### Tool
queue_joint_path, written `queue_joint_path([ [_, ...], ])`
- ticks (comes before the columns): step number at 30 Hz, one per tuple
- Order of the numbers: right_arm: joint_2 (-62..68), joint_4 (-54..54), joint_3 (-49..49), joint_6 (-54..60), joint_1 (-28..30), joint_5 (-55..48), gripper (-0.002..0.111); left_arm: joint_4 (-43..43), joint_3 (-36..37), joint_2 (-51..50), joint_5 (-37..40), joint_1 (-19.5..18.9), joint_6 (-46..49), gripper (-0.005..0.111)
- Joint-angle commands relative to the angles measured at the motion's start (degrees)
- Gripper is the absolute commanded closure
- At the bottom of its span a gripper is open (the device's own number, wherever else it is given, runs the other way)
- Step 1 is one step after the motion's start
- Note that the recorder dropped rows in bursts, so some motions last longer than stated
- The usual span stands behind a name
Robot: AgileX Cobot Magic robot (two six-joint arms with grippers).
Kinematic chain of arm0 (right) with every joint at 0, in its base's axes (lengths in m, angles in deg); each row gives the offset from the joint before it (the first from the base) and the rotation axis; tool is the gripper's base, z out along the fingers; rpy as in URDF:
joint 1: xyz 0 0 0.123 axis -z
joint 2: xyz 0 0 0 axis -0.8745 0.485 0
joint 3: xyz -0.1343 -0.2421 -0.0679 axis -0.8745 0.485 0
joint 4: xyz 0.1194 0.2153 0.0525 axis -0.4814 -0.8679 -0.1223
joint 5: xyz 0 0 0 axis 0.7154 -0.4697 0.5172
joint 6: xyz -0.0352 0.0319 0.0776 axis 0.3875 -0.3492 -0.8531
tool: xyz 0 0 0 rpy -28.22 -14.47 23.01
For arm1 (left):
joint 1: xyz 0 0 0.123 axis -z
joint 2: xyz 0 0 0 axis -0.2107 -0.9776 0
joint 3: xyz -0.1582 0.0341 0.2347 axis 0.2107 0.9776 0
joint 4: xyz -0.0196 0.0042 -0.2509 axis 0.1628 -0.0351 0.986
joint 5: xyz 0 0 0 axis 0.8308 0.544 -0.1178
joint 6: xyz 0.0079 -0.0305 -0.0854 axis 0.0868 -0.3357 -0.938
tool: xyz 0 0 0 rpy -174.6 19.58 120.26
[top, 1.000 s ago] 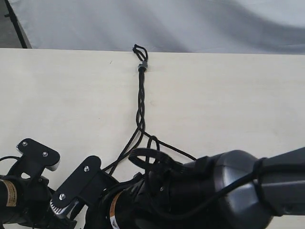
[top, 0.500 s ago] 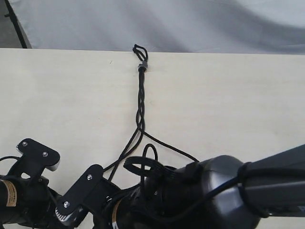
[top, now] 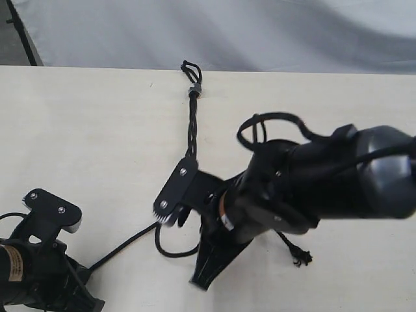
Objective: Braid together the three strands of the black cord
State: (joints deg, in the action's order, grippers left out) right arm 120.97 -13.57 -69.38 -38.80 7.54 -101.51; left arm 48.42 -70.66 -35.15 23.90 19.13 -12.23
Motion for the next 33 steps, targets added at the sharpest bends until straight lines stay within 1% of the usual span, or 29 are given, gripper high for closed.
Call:
queue_joint_path([
  [1, -0.46, 4.78, -0.09, 0.38, 9.22, 2.96, 0.108, -0.13, 0.92, -0.50, 3.30, 0.34, -0.52, 0.107],
  [2, -0.46, 5.46, -0.09, 0.38, 11.82, 3.43, 0.108, -0.13, 0.92, -0.50, 3.30, 0.34, -0.52, 0.107],
  [5, -0.46, 5.66, -0.09, 0.38, 17.03, 5.62, 0.108, -0.13, 0.92, -0.50, 3.30, 0.34, -0.52, 0.107],
  [9, -0.32, 5.66, -0.09, 0.51, 21.21, 10.22, 0.108, -0.13, 0.92, -0.50, 3.30, 0.34, -0.52, 0.107],
  [12, 0.35, 5.66, -0.09, 0.51, 22.74, 12.56, 0.108, -0.13, 0.92, -0.50, 3.30, 0.34, -0.52, 0.107],
  [22, 9.18, 5.66, -0.09, 0.03, 23.37, 10.07, 0.108, -0.13, 0.92, -0.50, 3.30, 0.34, -0.52, 0.107],
  [28, 9.46, 0.98, -0.09, -0.71, 23.37, 0.40, 0.108, -0.13, 0.92, -0.50, 3.30, 0.34, -0.52, 0.107],
  [33, 9.46, -6.75, -0.09, 5.02, 20.91, -5.96, 0.108, -0.13, 0.92, -0.50, 3.30, 0.34, -0.52, 0.107],
])
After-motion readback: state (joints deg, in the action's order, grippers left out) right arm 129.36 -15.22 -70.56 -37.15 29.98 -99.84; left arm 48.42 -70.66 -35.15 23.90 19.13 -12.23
